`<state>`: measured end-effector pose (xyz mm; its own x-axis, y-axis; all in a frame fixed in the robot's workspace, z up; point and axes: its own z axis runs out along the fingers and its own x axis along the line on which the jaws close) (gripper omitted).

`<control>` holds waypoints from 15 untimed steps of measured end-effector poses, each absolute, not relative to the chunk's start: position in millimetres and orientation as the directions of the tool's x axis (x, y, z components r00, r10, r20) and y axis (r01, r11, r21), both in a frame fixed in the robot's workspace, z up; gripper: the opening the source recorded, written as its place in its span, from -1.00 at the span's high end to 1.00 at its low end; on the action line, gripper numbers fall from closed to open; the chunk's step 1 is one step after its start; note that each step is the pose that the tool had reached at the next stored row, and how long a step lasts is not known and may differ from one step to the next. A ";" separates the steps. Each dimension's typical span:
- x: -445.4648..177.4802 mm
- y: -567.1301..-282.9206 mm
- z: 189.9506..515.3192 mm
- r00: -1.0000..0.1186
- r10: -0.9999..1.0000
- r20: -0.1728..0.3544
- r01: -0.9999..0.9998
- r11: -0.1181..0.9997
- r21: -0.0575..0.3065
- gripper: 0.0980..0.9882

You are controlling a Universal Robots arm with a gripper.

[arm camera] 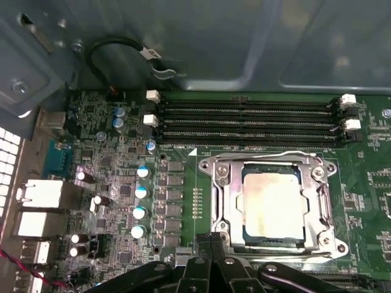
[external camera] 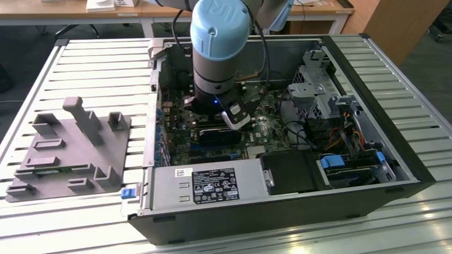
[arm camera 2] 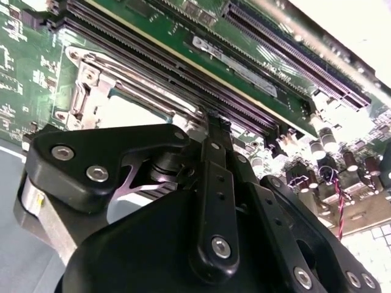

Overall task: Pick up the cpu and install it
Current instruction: 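Install the second cpu locking lever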

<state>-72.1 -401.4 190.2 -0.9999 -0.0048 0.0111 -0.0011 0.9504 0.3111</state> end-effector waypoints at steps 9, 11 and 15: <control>-73.5 -401.5 189.5 -1.000 -0.005 0.011 -0.001 0.948 0.319 0.98; -73.6 -401.3 191.4 -1.000 -0.006 0.011 -0.002 0.948 0.319 0.98; -73.7 -401.4 199.7 -1.000 -0.005 0.011 -0.002 0.948 0.319 0.98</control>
